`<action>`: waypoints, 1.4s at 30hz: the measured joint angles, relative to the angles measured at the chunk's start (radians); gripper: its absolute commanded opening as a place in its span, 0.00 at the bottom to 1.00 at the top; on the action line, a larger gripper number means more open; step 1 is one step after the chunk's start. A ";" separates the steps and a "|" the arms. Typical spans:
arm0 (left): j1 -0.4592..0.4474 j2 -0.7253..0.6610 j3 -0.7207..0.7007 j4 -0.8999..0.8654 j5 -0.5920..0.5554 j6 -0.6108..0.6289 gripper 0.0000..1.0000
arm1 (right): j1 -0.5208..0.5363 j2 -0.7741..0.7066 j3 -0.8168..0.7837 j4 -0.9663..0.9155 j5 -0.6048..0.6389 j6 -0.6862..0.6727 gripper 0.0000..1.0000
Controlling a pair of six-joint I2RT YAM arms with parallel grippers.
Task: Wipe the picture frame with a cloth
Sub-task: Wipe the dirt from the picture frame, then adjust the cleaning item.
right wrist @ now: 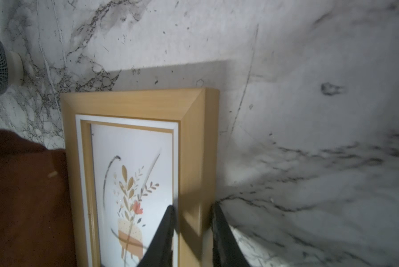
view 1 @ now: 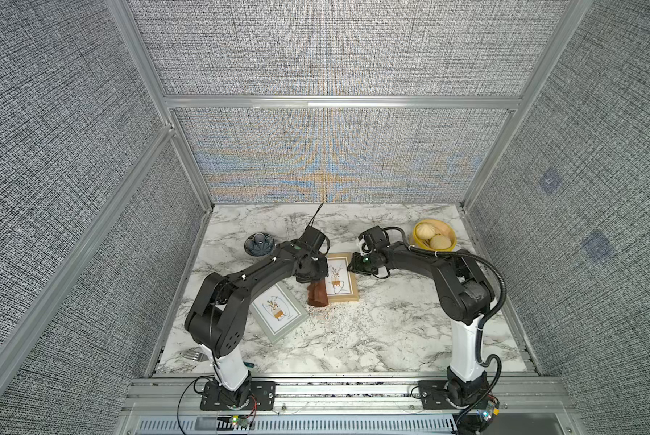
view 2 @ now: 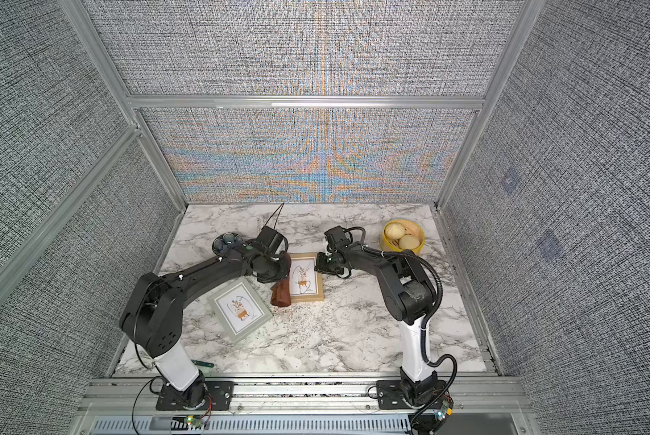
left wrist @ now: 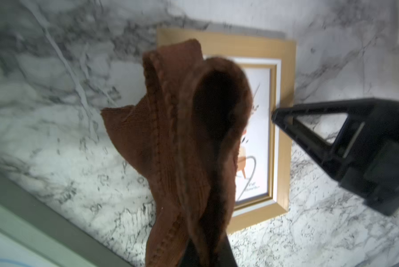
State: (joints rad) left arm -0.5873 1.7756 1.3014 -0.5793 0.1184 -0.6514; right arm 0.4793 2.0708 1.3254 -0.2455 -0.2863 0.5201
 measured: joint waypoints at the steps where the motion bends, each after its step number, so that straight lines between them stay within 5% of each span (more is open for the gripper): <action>1: 0.008 0.024 0.039 -0.002 -0.011 0.014 0.00 | 0.000 0.001 0.004 -0.005 0.000 -0.001 0.02; 8: 0.023 0.121 0.194 -0.029 -0.040 0.071 0.00 | 0.001 -0.014 0.021 -0.022 0.002 -0.011 0.10; 14: 0.024 0.045 0.203 -0.037 -0.045 0.079 0.00 | -0.007 -0.114 0.032 -0.105 0.040 -0.020 0.43; 18: 0.026 -0.005 0.180 -0.037 -0.038 0.079 0.00 | -0.008 -0.219 0.035 -0.073 0.029 -0.023 0.55; 23: 0.026 -0.060 0.150 -0.023 0.011 0.077 0.00 | -0.046 -0.288 -0.005 -0.027 -0.046 -0.013 0.59; 28: 0.027 -0.122 0.087 0.069 0.107 0.057 0.00 | -0.076 -0.360 -0.105 0.121 -0.225 0.045 0.75; 34: 0.029 -0.137 -0.003 0.267 0.269 -0.071 0.00 | -0.086 -0.375 -0.210 0.436 -0.427 0.187 0.77; 42: 0.046 -0.162 -0.071 0.496 0.362 -0.224 0.00 | -0.087 -0.350 -0.291 0.682 -0.546 0.285 0.77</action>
State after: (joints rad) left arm -0.5411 1.6135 1.2308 -0.0837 0.4808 -0.8749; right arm 0.3927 1.7210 1.0344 0.4370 -0.8318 0.8047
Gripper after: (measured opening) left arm 0.077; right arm 0.771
